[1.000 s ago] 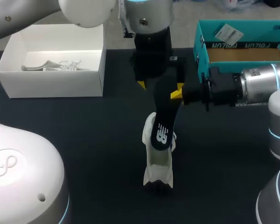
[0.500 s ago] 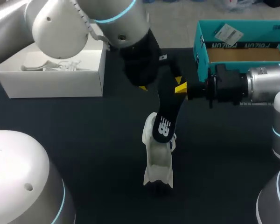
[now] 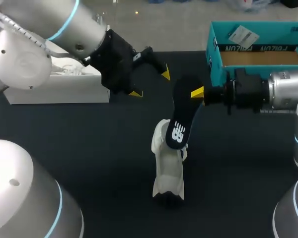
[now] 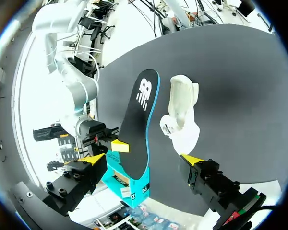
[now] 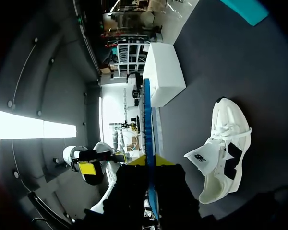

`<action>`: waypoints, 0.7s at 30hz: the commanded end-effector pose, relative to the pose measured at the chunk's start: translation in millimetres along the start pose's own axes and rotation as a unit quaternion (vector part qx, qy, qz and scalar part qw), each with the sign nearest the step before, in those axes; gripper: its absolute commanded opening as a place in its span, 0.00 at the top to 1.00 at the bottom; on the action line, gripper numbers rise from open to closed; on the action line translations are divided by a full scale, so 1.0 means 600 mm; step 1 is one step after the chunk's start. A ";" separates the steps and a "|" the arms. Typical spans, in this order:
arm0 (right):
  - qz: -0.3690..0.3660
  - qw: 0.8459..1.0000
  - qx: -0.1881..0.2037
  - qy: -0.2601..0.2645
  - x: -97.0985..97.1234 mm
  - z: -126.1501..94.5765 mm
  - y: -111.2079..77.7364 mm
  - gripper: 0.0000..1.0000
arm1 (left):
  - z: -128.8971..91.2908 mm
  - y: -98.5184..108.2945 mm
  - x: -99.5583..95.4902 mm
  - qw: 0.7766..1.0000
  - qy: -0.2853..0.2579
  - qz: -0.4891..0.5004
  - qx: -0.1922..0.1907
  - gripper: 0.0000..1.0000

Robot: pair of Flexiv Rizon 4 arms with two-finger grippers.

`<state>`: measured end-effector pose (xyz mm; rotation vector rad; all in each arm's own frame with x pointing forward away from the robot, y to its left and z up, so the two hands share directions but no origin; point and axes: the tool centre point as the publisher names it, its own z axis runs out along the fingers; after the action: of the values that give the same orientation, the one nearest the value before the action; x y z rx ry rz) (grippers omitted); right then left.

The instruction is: Take the shoe out of the shoebox, open the shoe tongue, remove and reinsert the insole, then place the shoe into the shoebox

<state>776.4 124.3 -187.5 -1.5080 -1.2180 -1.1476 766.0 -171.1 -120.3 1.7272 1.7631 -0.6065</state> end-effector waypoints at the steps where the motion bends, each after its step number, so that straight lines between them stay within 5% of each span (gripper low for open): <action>1: 0.009 1.000 -0.012 0.017 0.008 -0.004 -0.007 1.00 | 0.002 -0.006 0.031 0.972 -0.233 -0.014 0.001 0.00; 7: 0.003 0.999 -0.016 0.028 0.034 -0.009 -0.009 1.00 | 0.014 -0.016 0.030 0.964 -0.257 -0.058 0.029 0.00; 18: 0.011 0.999 -0.008 0.042 0.040 0.000 -0.025 1.00 | 0.015 -0.017 0.029 0.959 -0.277 -0.061 0.028 0.00; 21: 0.012 0.999 -0.005 0.048 0.048 0.007 -0.033 1.00 | 0.032 -0.008 0.036 0.956 -0.289 -0.050 0.002 0.00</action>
<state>763.3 131.6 -157.8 -1.4507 -1.1334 -1.1863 765.9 -163.6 -138.7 1.3974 1.5057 -0.9837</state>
